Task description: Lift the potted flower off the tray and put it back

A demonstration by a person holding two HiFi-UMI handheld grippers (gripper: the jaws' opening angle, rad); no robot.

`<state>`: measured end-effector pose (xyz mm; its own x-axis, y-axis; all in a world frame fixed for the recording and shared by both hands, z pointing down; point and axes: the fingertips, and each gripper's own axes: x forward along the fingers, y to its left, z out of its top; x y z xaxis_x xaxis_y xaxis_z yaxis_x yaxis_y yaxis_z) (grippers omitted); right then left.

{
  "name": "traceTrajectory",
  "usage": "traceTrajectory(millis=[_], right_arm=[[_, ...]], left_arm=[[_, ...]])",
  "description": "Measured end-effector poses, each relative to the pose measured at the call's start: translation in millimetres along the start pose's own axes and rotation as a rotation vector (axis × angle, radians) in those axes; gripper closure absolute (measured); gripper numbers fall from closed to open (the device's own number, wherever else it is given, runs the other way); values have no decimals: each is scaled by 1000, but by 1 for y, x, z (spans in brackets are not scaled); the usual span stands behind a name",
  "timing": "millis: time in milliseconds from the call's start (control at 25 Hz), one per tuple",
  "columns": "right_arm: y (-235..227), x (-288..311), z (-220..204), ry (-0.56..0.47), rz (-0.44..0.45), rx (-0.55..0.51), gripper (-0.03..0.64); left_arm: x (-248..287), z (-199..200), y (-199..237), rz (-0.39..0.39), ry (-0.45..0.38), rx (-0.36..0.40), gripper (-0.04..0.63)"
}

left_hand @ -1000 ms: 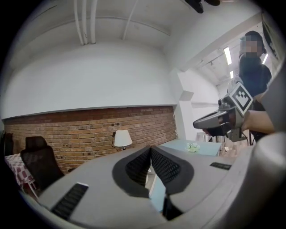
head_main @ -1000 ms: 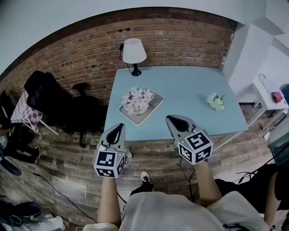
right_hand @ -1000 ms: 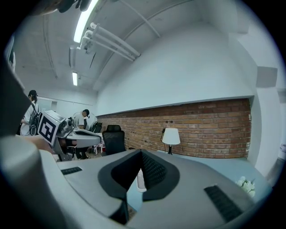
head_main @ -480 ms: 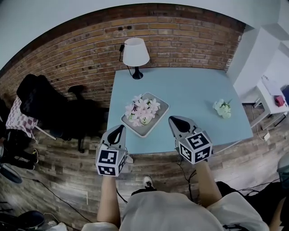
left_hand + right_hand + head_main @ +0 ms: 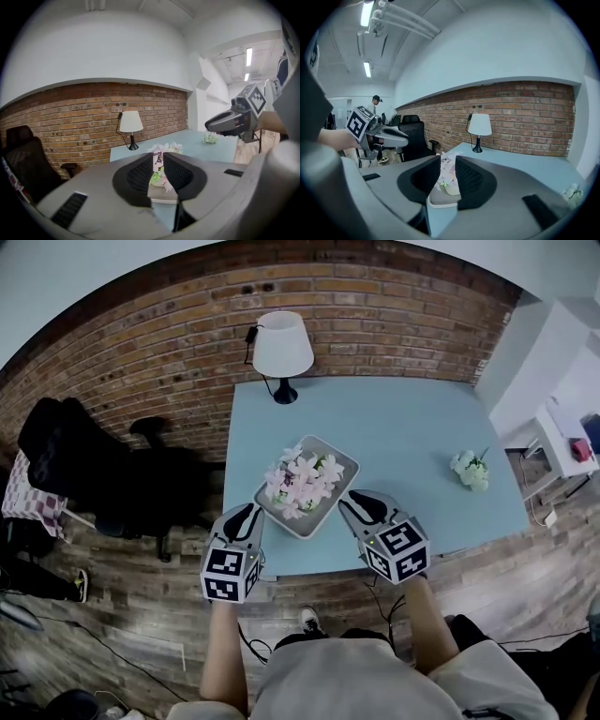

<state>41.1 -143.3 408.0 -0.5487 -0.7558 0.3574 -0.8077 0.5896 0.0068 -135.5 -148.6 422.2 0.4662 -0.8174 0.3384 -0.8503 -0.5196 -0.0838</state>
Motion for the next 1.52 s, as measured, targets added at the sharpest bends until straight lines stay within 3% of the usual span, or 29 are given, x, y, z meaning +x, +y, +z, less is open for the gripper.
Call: traceTrajectory(millis=[240, 640, 1040, 1320, 1520], right_arm=[[-3, 32, -26, 104, 27, -12, 399], [-26, 81, -80, 222, 57, 30, 365], [-40, 133, -135, 308, 149, 82, 356], [-37, 158, -167, 357, 234, 62, 283], [-35, 175, -178, 351, 293, 46, 258]], left_arm=[[25, -24, 14, -49, 29, -37, 456], [79, -82, 17, -135, 159, -70, 407], [126, -119, 19, -167, 212, -119, 402], [148, -150, 10, -236, 279, -191, 343], [162, -157, 4, -253, 289, -182, 316]])
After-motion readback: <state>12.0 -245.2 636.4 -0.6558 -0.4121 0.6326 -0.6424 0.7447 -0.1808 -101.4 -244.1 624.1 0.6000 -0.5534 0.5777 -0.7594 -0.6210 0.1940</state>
